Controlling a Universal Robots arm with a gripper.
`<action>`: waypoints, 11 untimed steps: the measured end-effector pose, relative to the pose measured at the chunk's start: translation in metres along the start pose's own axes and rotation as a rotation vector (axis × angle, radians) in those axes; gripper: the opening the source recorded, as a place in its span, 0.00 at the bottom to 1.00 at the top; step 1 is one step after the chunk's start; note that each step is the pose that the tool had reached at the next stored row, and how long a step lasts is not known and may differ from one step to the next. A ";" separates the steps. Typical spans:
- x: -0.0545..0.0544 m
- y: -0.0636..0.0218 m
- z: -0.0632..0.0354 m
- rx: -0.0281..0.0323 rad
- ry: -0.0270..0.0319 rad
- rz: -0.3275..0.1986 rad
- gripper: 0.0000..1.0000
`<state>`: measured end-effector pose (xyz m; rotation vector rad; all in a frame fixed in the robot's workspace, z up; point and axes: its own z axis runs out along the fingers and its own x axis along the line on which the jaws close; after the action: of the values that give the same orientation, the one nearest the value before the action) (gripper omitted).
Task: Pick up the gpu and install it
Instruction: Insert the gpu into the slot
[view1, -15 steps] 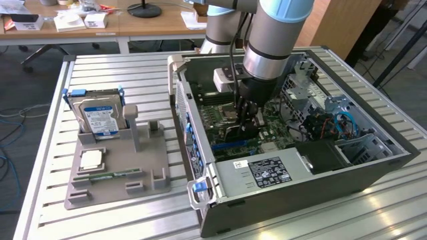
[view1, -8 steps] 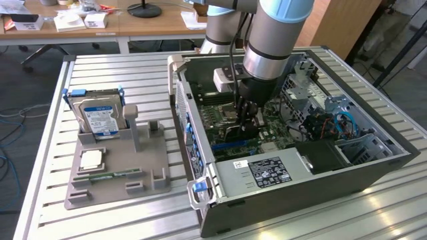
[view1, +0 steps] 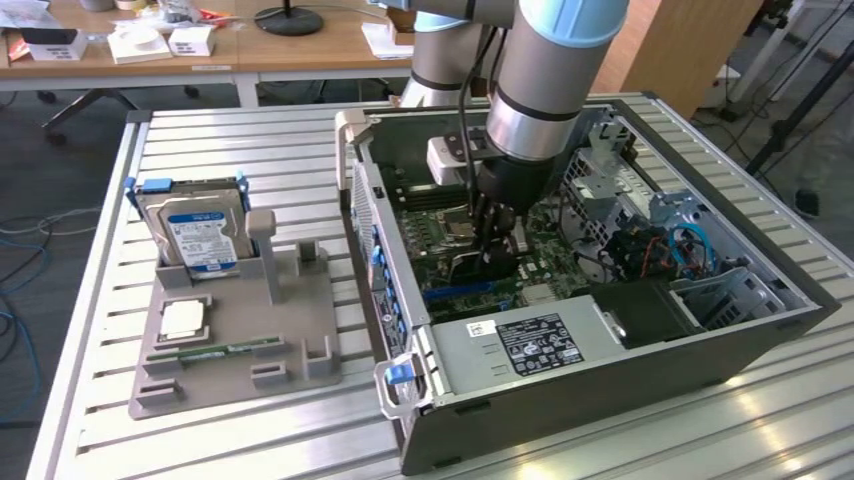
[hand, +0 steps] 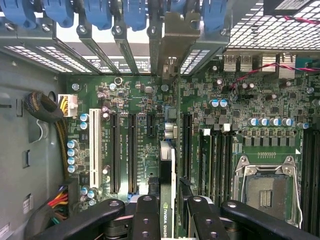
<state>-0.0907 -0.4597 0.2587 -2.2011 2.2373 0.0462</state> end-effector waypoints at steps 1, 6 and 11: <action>0.000 0.0000 0.0002 0.0000 0.0000 0.000 0.26; 0.000 0.0000 0.0007 0.0001 -0.0001 0.001 0.26; 0.000 0.0000 0.0017 0.0000 0.0001 0.001 0.26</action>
<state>-0.0907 -0.4597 0.2570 -2.1999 2.2386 0.0461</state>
